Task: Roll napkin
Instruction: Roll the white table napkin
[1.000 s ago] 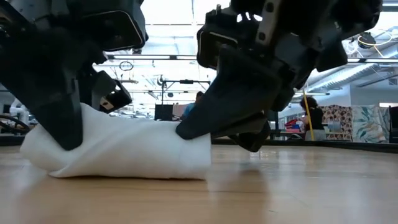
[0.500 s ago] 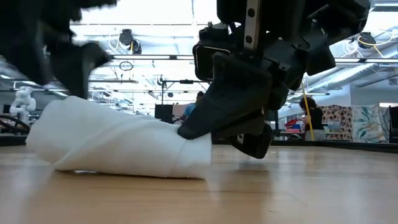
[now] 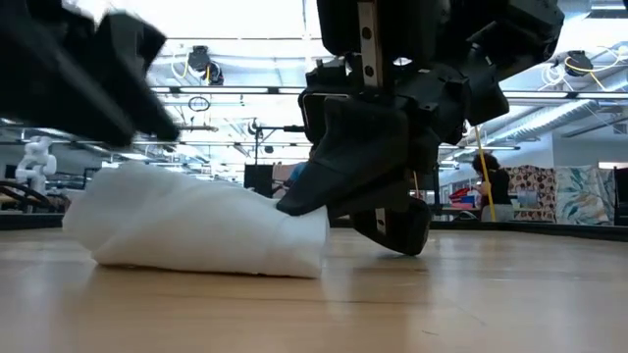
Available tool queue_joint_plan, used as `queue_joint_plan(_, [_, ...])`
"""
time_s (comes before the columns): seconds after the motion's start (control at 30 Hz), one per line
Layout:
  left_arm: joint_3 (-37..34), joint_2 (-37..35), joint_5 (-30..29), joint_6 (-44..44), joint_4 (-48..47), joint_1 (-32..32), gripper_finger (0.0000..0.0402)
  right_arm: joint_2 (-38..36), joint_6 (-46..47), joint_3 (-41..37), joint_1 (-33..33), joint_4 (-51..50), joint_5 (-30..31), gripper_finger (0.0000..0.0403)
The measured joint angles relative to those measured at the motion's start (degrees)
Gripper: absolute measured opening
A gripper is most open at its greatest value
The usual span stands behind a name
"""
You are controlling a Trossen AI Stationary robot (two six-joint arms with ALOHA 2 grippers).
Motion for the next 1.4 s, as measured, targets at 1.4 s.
queue_joint_plan(1.4, [0.1, 3.3, 13.5, -4.8, -4.8, 12.8, 0.0067, -11.6, -14.0, -0.2, 0.0, -19.7, 10.8, 0.0101])
